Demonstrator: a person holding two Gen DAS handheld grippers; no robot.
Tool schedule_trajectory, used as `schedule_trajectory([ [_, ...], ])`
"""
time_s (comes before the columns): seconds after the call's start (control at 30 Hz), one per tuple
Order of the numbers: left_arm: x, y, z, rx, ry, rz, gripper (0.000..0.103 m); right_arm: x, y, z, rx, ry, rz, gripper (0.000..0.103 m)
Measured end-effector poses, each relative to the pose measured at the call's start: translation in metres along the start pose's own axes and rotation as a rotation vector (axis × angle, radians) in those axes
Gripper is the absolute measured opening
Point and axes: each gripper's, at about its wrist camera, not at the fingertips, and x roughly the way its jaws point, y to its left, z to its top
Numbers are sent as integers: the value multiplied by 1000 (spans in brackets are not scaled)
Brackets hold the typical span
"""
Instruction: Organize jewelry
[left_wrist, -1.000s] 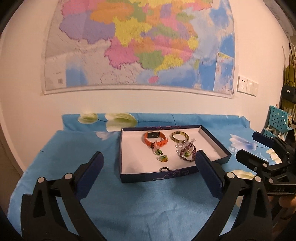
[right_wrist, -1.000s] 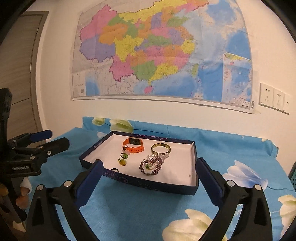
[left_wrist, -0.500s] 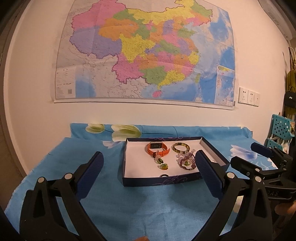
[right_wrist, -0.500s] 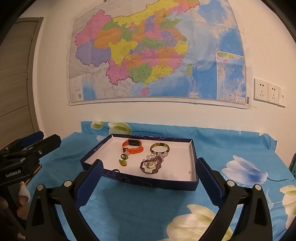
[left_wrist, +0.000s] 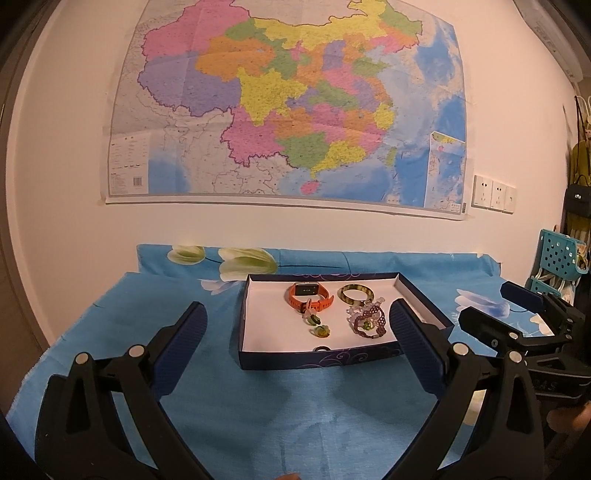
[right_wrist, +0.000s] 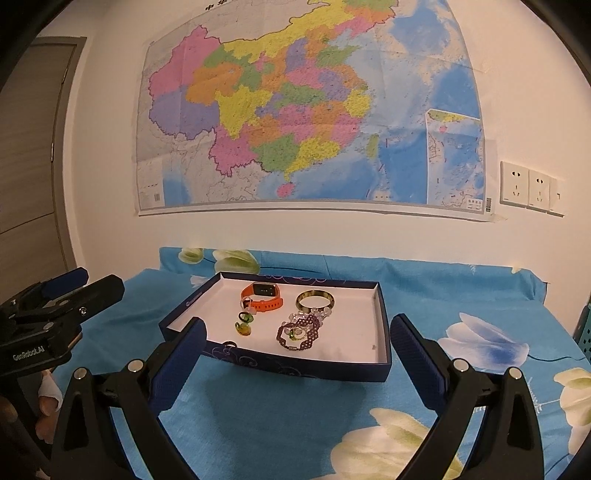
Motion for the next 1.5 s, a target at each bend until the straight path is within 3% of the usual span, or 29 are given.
schedule_trajectory([
  [1.5,-2,-2,1,3,-2,-8,97,1,-3,-1,6,1,0,96],
])
